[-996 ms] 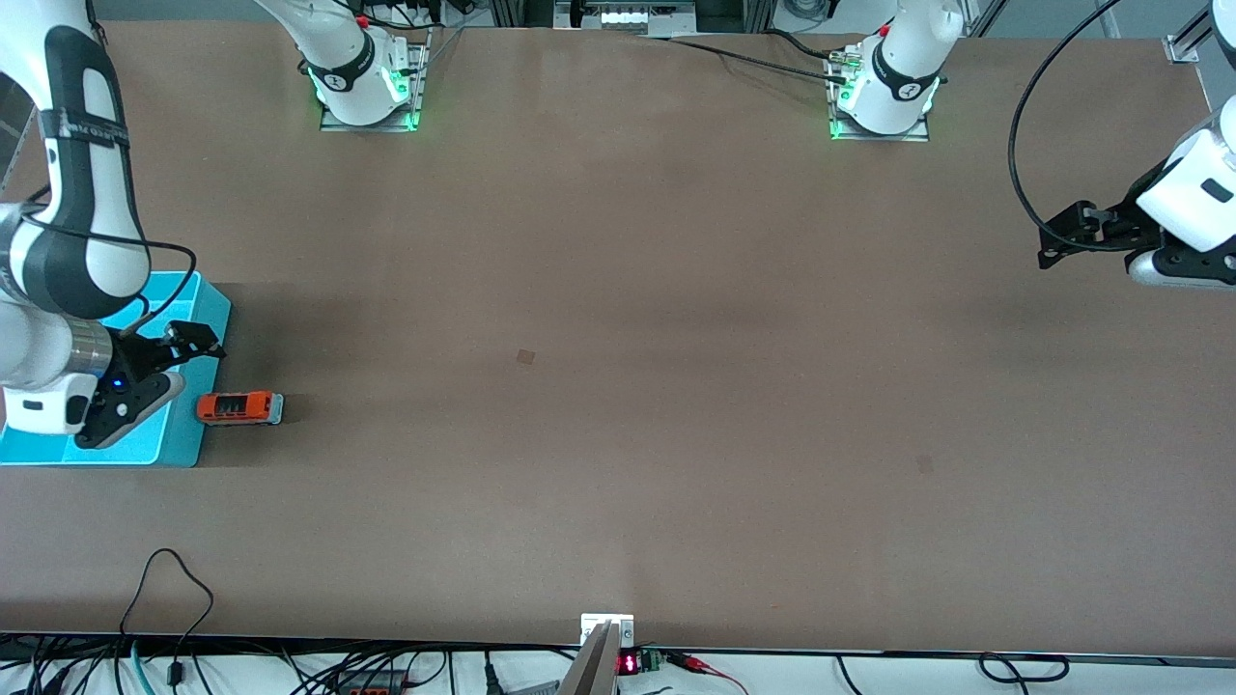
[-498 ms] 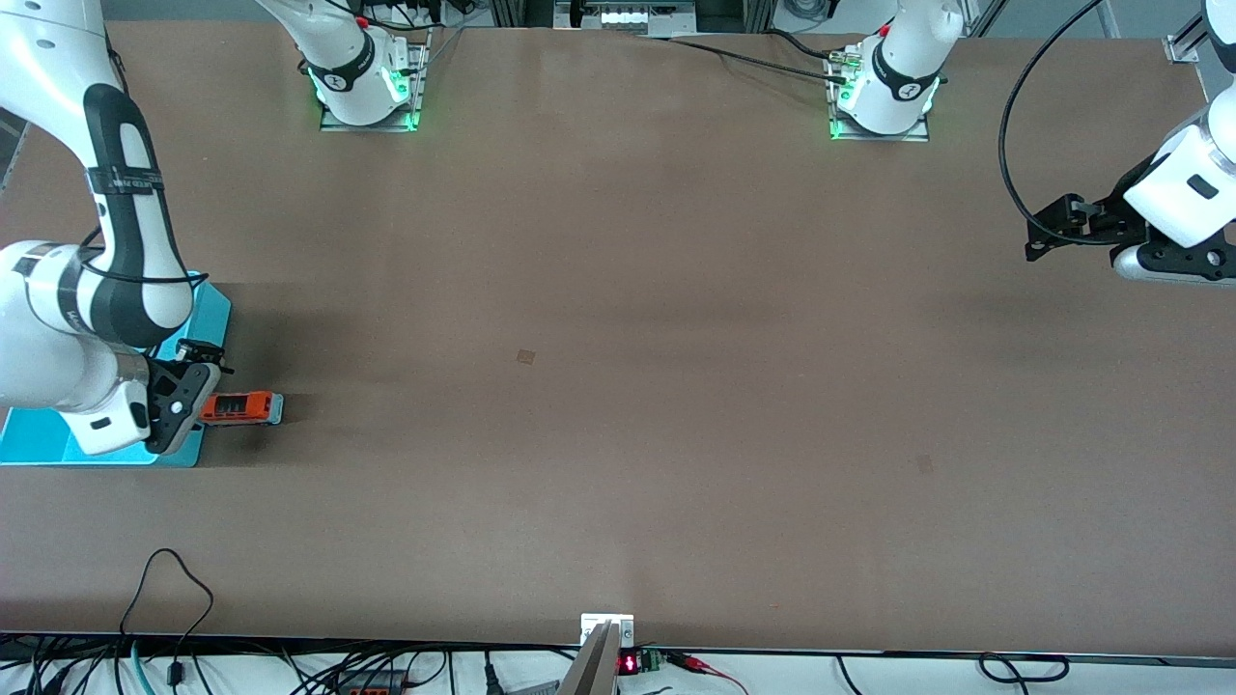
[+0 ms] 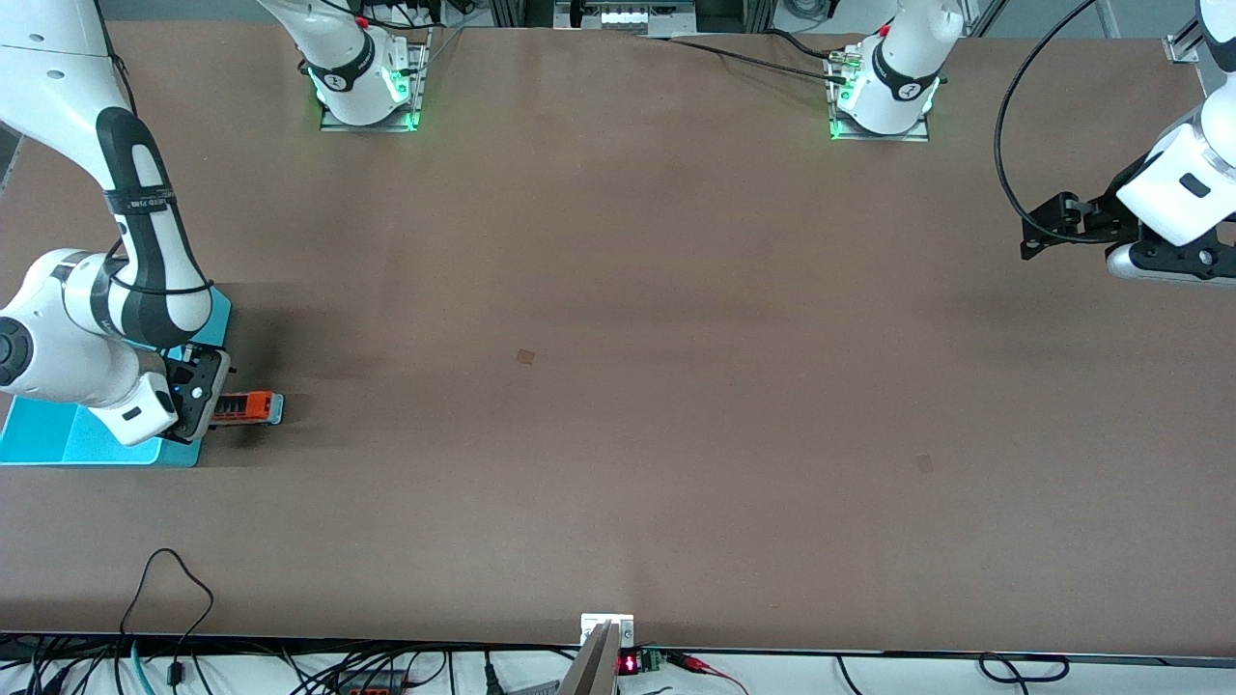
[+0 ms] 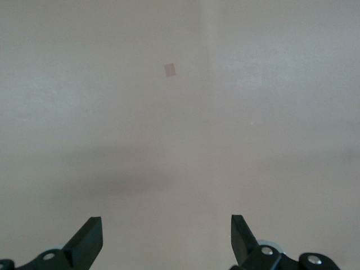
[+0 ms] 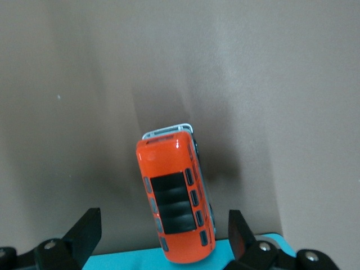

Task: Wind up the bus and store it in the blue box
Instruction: 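Close the right gripper around the orange bus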

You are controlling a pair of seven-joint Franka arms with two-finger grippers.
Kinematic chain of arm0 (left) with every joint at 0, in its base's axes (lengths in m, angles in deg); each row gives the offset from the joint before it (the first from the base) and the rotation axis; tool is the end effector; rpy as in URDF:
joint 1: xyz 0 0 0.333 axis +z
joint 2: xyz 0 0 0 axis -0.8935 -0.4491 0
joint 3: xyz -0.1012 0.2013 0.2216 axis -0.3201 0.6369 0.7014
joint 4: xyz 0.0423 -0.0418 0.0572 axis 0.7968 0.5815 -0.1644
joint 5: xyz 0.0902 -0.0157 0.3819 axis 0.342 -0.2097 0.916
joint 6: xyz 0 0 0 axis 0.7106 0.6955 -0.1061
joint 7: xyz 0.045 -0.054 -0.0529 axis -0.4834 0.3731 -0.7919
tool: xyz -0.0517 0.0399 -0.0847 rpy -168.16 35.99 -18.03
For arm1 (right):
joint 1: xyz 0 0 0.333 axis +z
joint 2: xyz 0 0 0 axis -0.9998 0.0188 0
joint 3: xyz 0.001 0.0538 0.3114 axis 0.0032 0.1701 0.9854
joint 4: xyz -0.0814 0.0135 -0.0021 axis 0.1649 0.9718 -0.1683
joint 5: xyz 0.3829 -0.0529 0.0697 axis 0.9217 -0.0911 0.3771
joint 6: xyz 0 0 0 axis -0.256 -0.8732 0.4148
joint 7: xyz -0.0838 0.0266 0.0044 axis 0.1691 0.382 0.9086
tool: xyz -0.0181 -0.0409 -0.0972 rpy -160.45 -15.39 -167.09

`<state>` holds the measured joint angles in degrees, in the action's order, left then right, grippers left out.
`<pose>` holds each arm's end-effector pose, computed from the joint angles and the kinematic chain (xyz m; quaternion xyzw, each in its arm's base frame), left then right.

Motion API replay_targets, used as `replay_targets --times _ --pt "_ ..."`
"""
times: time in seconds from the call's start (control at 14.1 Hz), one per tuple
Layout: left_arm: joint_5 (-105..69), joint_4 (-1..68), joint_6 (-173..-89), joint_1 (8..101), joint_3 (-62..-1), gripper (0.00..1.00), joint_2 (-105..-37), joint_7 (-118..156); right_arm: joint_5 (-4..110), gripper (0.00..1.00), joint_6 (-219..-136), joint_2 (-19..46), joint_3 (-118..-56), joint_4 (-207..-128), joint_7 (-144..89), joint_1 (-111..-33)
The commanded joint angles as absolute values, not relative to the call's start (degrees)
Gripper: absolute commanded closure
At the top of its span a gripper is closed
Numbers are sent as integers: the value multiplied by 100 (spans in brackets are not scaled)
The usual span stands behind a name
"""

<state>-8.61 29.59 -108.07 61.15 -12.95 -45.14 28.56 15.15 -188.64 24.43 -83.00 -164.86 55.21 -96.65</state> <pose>0.5549 -0.0169 0.5833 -0.9991 0.0400 0.0172 0.0019 0.6650 -0.1060 0.2508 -0.7684 -0.6389 0.0327 0.0160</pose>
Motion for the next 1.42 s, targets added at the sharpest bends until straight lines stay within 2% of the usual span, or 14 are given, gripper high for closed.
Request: replay_targets --times 0.0,0.78,0.85,0.92,1.0,1.07,1.14,1.21,1.35 --pt "-947 2891 -10687 6059 -1236 0 -4476 2860 1429 0 -19384 2413 -8139 -16809 5809 -9833" --pt "-947 2891 -10678 6050 -1245 0 -4476 2868 1429 0 -20194 2756 -8025 -16959 5960 -9894" --pt "-938 2882 -10669 6050 -1245 0 -4476 2860 1429 11 -20212 2756 -8025 -16950 5968 -9894" --pt "-938 2882 -10669 6042 -1271 0 -4476 2851 1429 35 -20221 2756 -8016 -16950 5968 -9877" --pt "-929 2882 -10669 6050 -1359 0 -4476 2825 1438 63 -20247 2756 -8016 -16950 5951 -9894" --pt "-920 2882 -10669 6059 -1394 0 -4476 2807 1429 84 -20326 2747 -8016 -16950 5942 -9912" --pt "-912 2873 -10669 6059 -1403 0 -4476 2798 1429 95 -20361 2747 -8016 -16950 5942 -9912" --pt "-912 2873 -10669 6059 -1403 0 -4476 2807 1438 100 -20379 2747 -8016 -16950 5924 -9920" --pt "-912 2873 -10661 6059 -1403 0 -4476 2807 1473 100 -20405 2747 -8016 -16950 5828 -9912"
